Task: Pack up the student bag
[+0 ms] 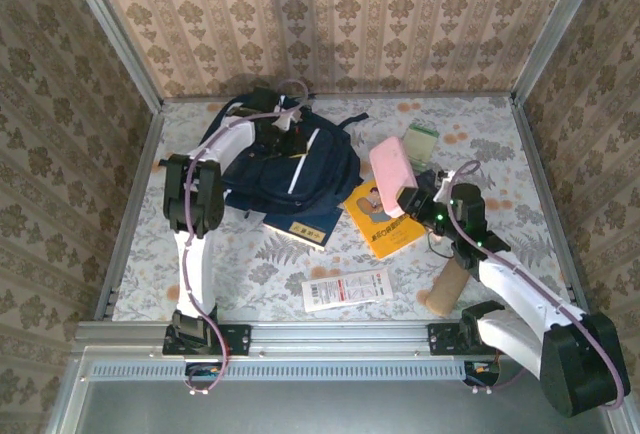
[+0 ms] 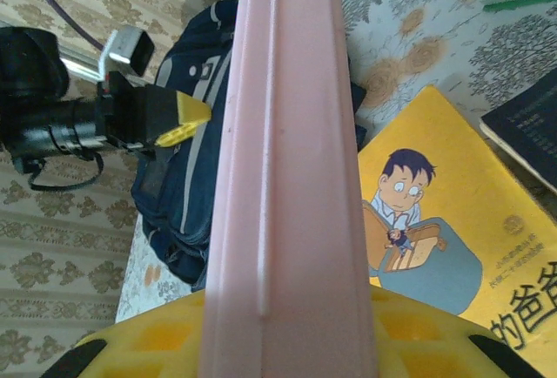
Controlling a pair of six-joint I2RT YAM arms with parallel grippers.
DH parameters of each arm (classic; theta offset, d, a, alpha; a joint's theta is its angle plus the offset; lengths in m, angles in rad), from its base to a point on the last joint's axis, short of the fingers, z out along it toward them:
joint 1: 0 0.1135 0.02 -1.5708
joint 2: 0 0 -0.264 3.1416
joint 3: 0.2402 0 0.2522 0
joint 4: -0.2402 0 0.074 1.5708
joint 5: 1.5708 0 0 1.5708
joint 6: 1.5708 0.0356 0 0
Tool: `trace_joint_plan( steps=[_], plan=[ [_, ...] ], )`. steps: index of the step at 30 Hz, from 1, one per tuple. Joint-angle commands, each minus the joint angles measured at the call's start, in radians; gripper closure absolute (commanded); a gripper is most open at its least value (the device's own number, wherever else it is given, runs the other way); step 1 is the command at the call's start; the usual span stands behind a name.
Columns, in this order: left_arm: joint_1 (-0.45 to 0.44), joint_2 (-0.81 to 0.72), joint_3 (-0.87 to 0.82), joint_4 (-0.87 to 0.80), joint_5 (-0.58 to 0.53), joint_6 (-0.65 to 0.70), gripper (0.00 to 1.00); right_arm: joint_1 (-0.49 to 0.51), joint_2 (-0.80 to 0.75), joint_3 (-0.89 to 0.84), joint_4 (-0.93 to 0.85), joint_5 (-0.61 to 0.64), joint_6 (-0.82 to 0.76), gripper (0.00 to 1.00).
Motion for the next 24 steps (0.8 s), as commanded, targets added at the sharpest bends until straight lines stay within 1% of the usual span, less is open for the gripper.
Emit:
trace_joint_plan(
  steps=[1,5,8,11,14,15,18,20,22,23,24],
  plan=[
    [0.018,-0.157,0.062,-0.093,-0.003,0.031,1.0,0.002,0.044,0.071,0.085,-0.075,0.023,0.69],
    [0.038,-0.254,0.066,-0.12,0.004,0.02,1.0,0.025,0.119,0.112,0.11,-0.11,0.042,0.69],
    [0.048,-0.314,0.037,-0.112,0.022,0.009,1.0,0.068,0.178,0.153,0.124,-0.132,0.048,0.7],
    [0.053,-0.345,0.031,-0.12,0.038,0.009,1.0,0.121,0.239,0.196,0.136,-0.156,0.051,0.7],
    [0.054,-0.355,0.036,-0.138,0.05,0.014,1.0,0.169,0.307,0.236,0.185,-0.184,0.081,0.7],
    [0.054,-0.356,0.034,-0.142,0.079,0.015,1.0,0.186,0.338,0.256,0.202,-0.193,0.096,0.7],
    [0.043,-0.355,0.02,-0.153,0.092,0.012,1.0,0.219,0.463,0.321,0.292,-0.246,0.177,0.71],
    [0.021,-0.349,0.013,-0.177,0.096,0.029,1.0,0.225,0.541,0.349,0.401,-0.275,0.263,0.71],
    [-0.005,-0.345,0.009,-0.214,0.064,0.05,1.0,0.225,0.61,0.376,0.501,-0.289,0.331,0.72],
    [-0.018,-0.346,0.005,-0.234,0.028,0.062,0.98,0.225,0.639,0.391,0.534,-0.293,0.356,0.72],
    [-0.029,-0.349,0.004,-0.254,-0.006,0.071,0.86,0.226,0.665,0.402,0.573,-0.3,0.377,0.73]
  ],
)
